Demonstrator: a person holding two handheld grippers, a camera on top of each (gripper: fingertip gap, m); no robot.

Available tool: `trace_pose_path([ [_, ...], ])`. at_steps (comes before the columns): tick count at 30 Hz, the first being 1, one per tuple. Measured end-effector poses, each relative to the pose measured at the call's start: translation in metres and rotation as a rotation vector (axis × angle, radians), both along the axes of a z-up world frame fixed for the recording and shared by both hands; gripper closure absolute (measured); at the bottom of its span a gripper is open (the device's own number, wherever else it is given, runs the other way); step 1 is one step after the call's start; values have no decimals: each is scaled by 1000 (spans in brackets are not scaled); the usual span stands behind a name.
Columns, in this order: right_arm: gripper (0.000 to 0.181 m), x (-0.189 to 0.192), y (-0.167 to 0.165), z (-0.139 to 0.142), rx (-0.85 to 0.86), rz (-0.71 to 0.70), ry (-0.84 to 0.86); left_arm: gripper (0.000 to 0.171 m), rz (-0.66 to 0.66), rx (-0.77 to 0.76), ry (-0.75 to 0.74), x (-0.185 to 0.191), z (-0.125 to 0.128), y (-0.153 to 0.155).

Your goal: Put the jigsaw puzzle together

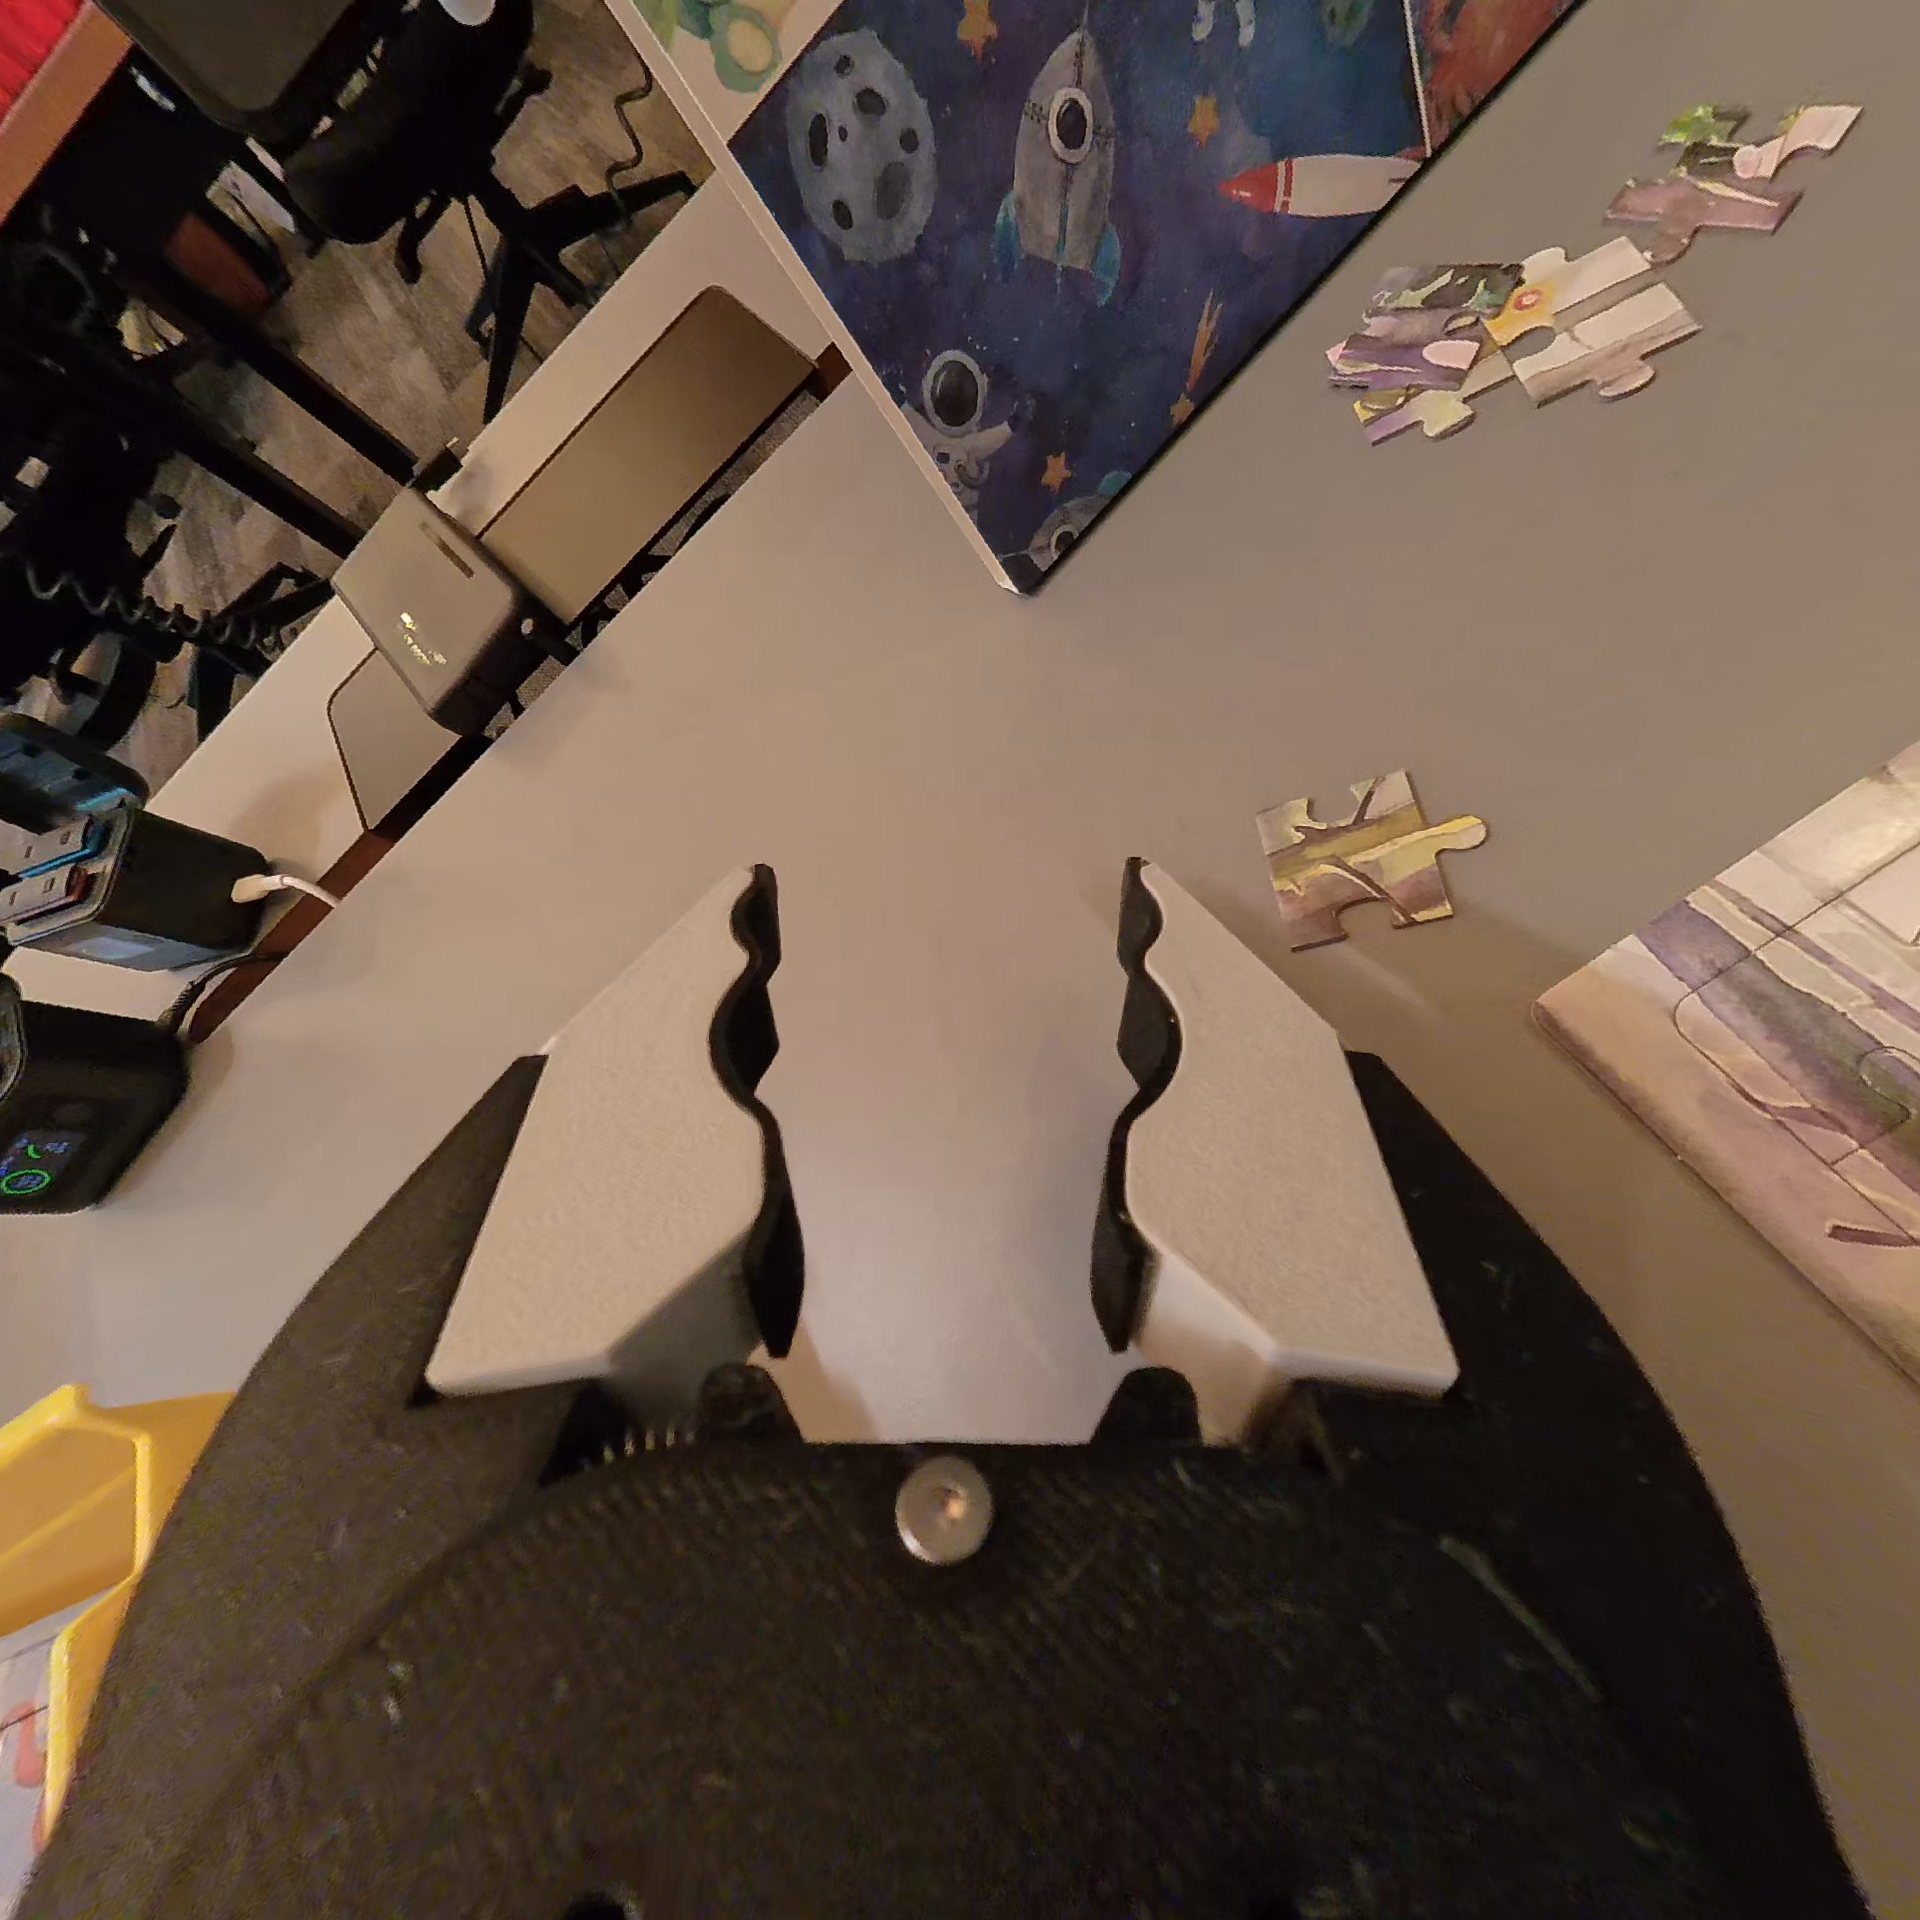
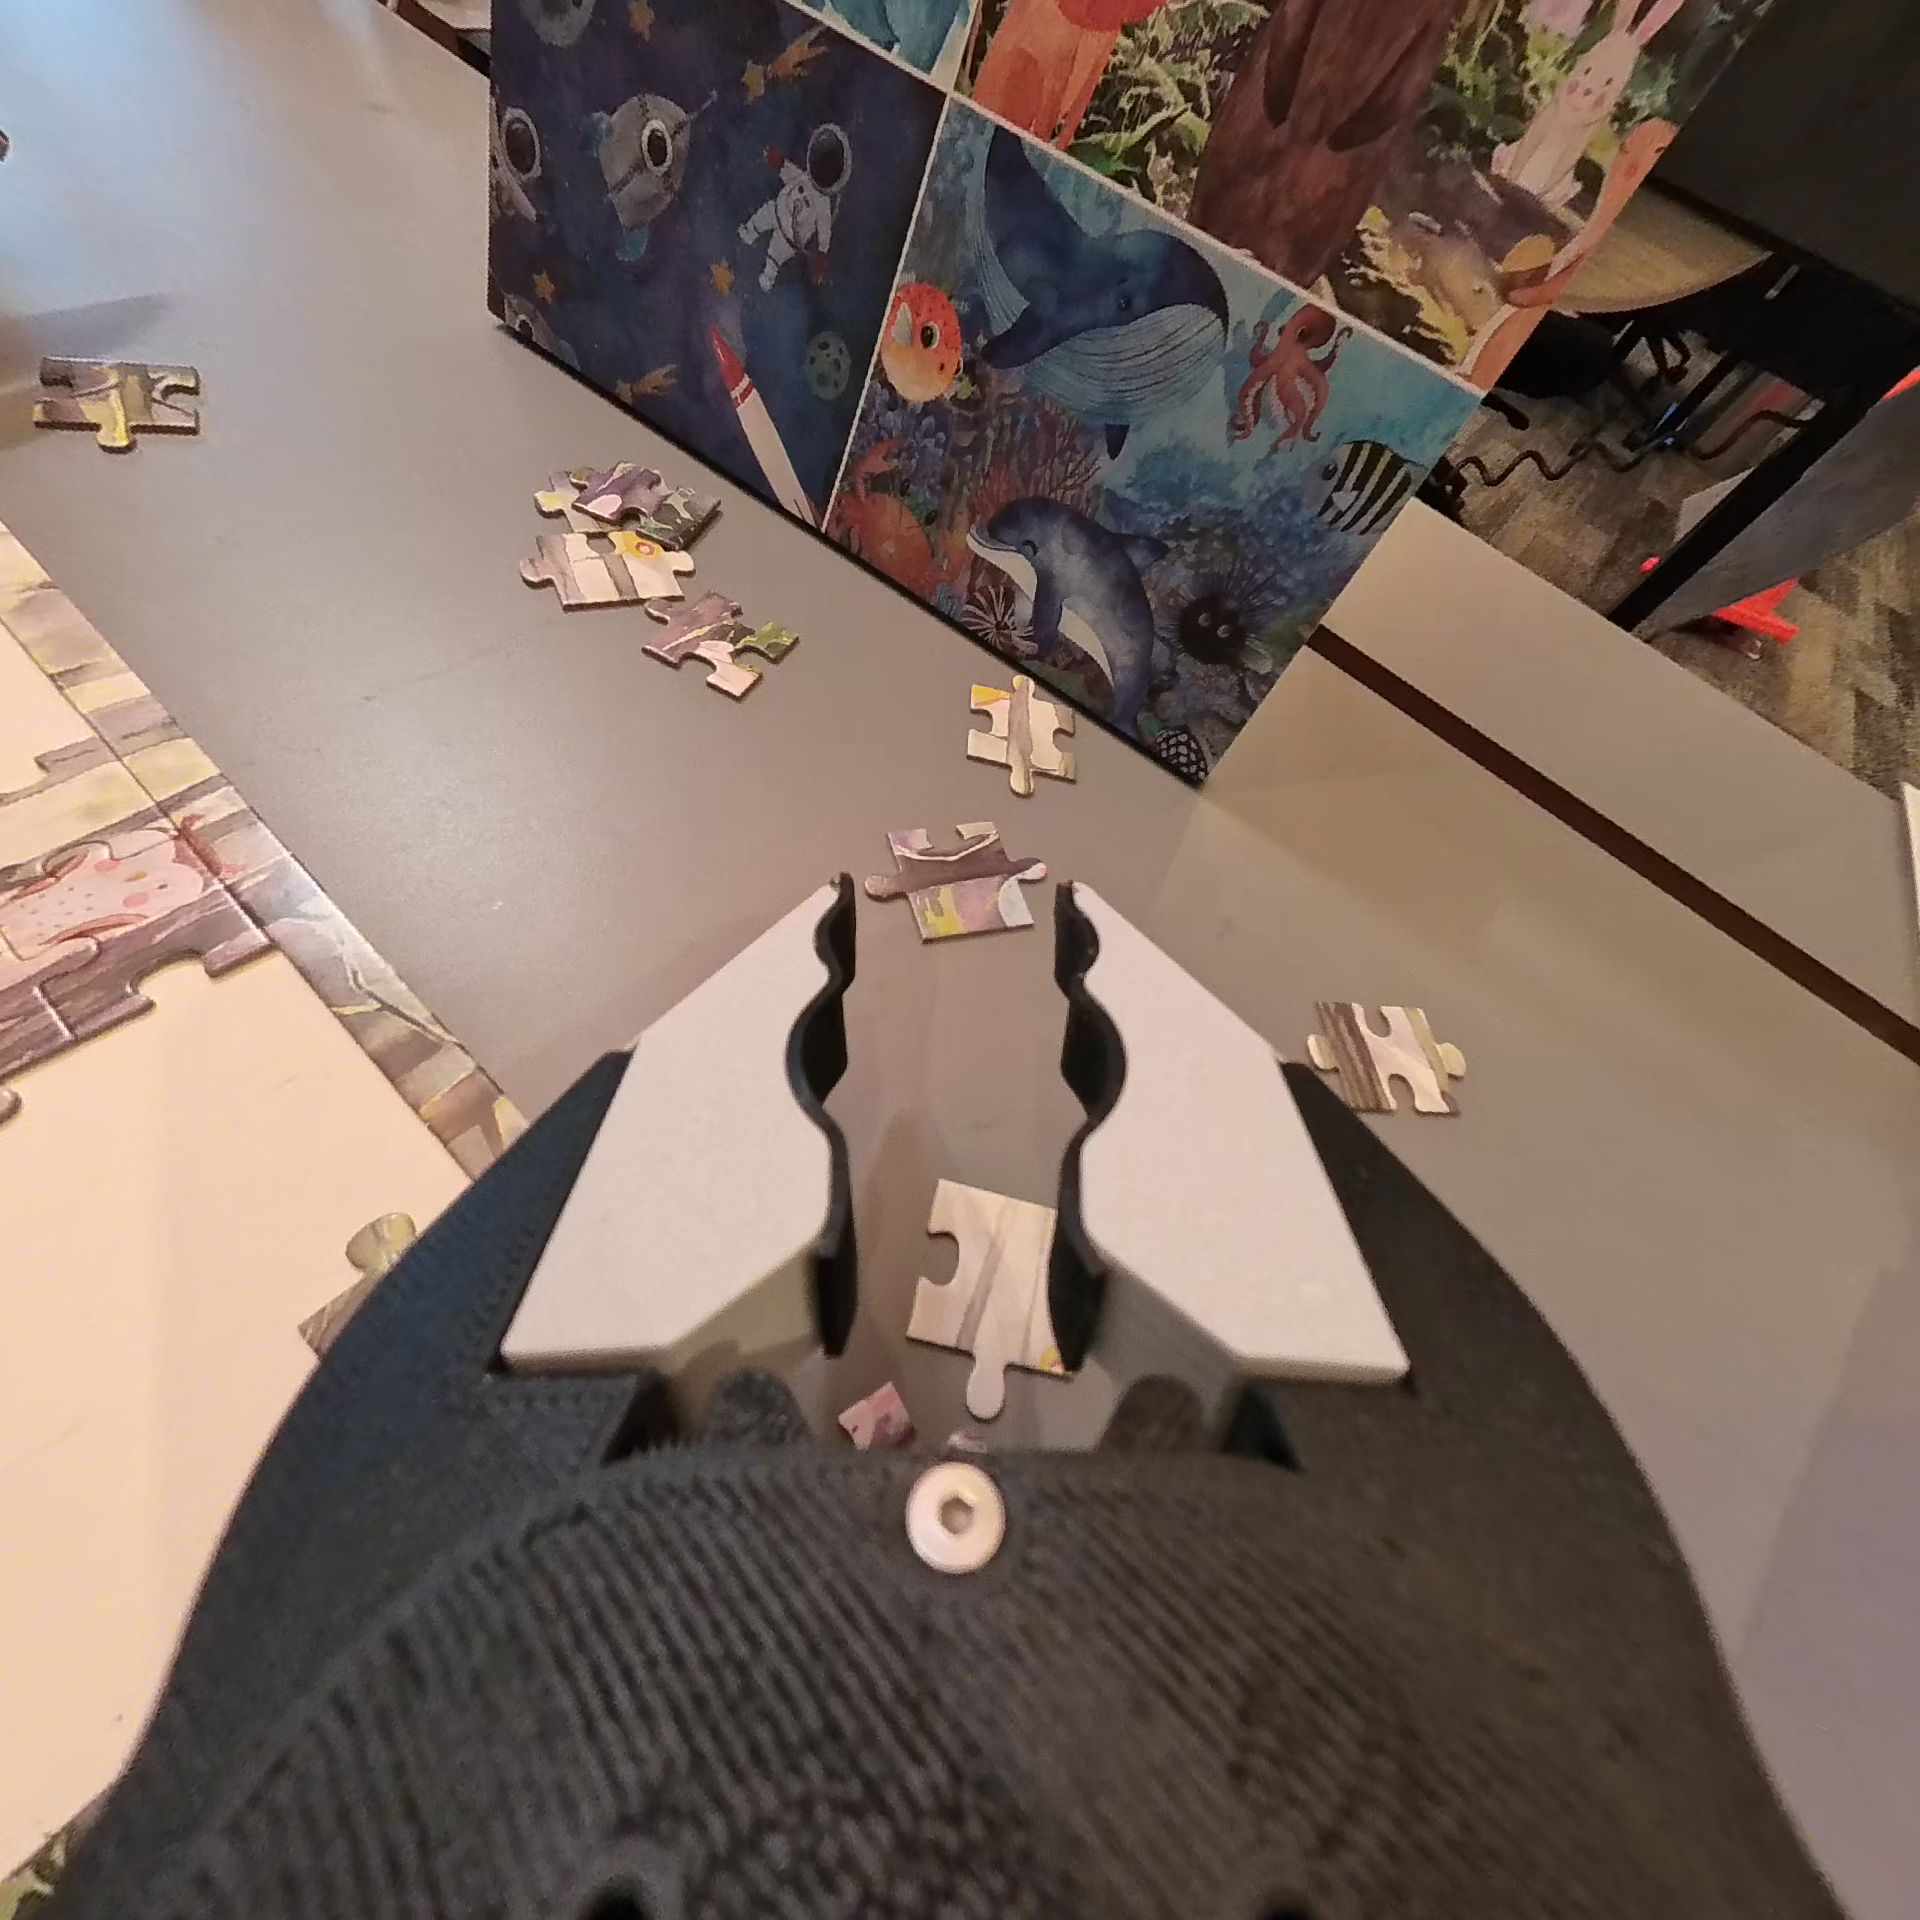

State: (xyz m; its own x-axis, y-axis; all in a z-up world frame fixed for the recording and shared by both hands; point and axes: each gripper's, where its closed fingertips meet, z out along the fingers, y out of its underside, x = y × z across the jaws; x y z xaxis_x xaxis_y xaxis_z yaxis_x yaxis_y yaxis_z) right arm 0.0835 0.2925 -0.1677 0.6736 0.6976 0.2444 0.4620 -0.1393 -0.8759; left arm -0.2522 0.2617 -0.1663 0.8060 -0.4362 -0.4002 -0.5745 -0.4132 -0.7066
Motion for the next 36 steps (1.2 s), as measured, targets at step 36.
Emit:
trace_pose_path([
  [36,145,6,4,6,14,-41,40,104,-34,-34,-121,12,-3,-2],
])
